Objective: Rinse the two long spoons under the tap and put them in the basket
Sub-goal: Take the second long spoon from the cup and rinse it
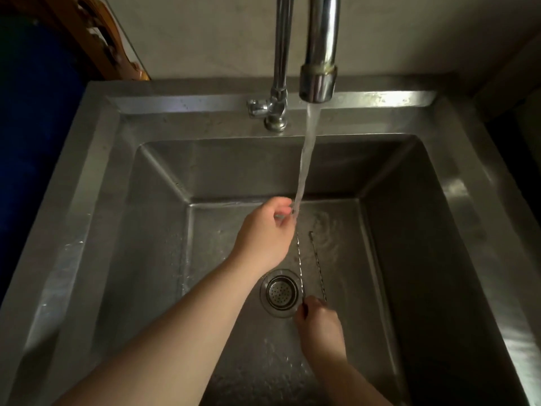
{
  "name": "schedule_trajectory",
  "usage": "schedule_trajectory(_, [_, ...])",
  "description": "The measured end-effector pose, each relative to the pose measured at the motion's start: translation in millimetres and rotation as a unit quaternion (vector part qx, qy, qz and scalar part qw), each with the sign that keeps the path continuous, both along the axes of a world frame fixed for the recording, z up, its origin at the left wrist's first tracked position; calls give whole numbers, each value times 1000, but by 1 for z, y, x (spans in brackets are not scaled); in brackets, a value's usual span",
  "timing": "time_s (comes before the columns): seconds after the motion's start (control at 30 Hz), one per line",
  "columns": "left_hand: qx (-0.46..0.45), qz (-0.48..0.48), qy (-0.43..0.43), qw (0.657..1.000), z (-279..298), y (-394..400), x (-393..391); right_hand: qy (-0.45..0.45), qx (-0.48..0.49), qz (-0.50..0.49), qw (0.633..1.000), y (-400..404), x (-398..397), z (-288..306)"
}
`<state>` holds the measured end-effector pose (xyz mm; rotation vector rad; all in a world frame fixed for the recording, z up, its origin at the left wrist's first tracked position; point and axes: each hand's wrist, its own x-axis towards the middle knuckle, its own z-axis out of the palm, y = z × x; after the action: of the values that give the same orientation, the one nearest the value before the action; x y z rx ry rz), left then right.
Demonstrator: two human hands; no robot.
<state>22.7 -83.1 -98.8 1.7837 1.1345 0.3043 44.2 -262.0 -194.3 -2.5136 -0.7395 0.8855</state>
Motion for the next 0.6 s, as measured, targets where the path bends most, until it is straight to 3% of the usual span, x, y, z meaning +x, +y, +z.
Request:
schedule_trajectory(0.27, [158, -14, -22, 987, 15, 26, -9, 6, -125, 30, 992, 6, 9, -69])
schedule_trajectory(0.4, [248, 1, -43, 968, 32, 49, -7, -9, -123, 22, 992, 11, 9, -78])
schedule_trajectory(0.6, [302, 43, -71, 950, 52, 72, 10, -40, -142, 54, 988, 10, 4, -76])
